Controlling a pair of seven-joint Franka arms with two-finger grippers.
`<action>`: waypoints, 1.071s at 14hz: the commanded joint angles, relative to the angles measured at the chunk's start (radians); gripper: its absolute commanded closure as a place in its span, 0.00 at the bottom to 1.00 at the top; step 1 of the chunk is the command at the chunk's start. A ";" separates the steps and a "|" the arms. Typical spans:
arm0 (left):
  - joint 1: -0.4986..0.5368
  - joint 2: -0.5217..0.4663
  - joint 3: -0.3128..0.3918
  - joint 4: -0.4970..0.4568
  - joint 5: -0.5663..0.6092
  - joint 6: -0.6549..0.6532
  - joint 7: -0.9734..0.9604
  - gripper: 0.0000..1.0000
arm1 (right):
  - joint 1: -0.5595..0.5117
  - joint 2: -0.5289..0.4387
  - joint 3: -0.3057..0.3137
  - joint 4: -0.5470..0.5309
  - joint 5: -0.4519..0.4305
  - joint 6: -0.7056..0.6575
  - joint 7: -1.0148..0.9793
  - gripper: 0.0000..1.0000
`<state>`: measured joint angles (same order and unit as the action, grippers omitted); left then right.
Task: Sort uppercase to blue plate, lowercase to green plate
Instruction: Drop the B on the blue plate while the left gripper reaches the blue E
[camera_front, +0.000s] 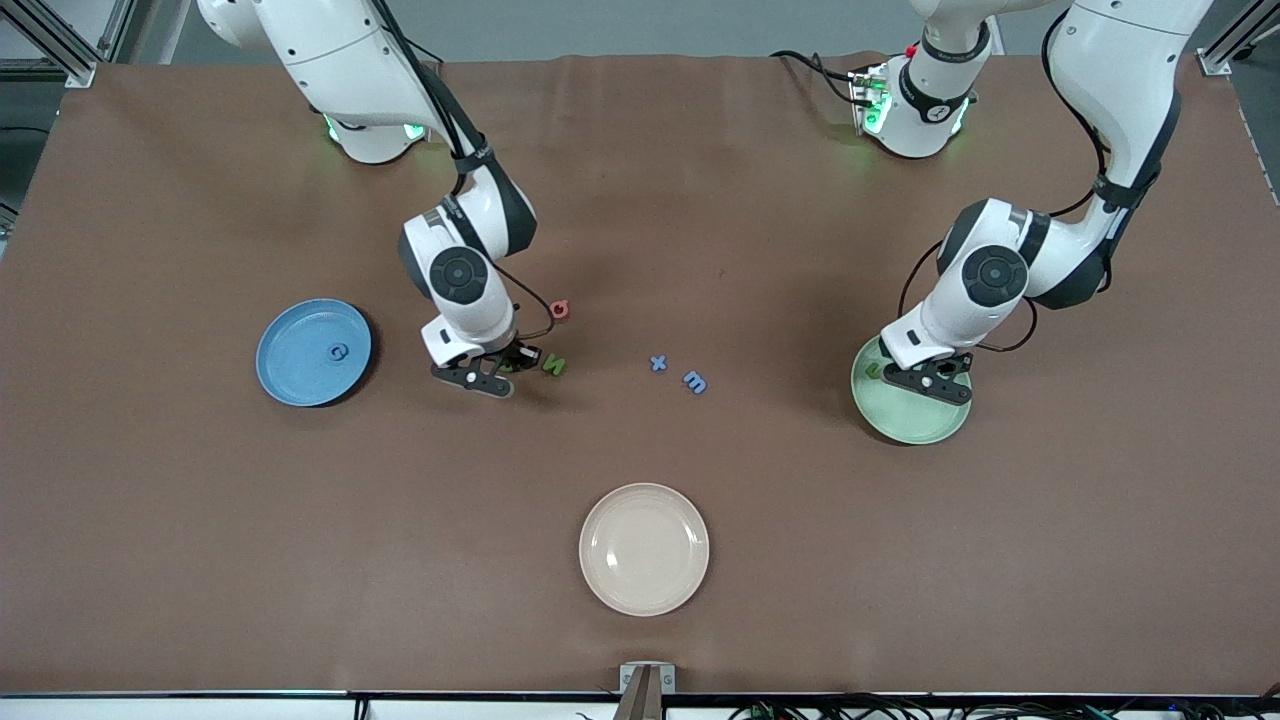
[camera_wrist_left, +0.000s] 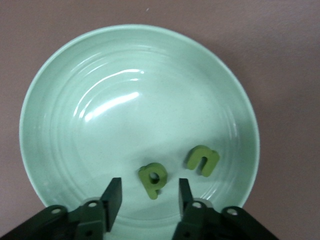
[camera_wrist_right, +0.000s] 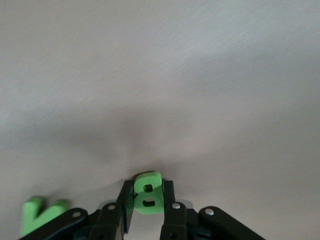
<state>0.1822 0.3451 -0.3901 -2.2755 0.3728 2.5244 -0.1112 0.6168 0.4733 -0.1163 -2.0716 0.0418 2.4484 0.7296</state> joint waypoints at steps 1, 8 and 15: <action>0.007 -0.031 -0.042 -0.015 0.015 0.008 -0.014 0.01 | -0.109 -0.119 0.007 -0.035 0.000 -0.116 -0.166 1.00; -0.091 0.015 -0.150 0.106 0.014 -0.001 -0.299 0.01 | -0.386 -0.278 0.007 -0.212 -0.002 -0.140 -0.606 0.99; -0.305 0.130 -0.148 0.266 0.017 -0.003 -0.383 0.01 | -0.578 -0.300 0.007 -0.272 -0.003 -0.129 -0.871 0.33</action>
<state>-0.0936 0.4158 -0.5422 -2.0718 0.3728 2.5304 -0.4842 0.0692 0.2149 -0.1284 -2.3077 0.0403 2.3073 -0.1071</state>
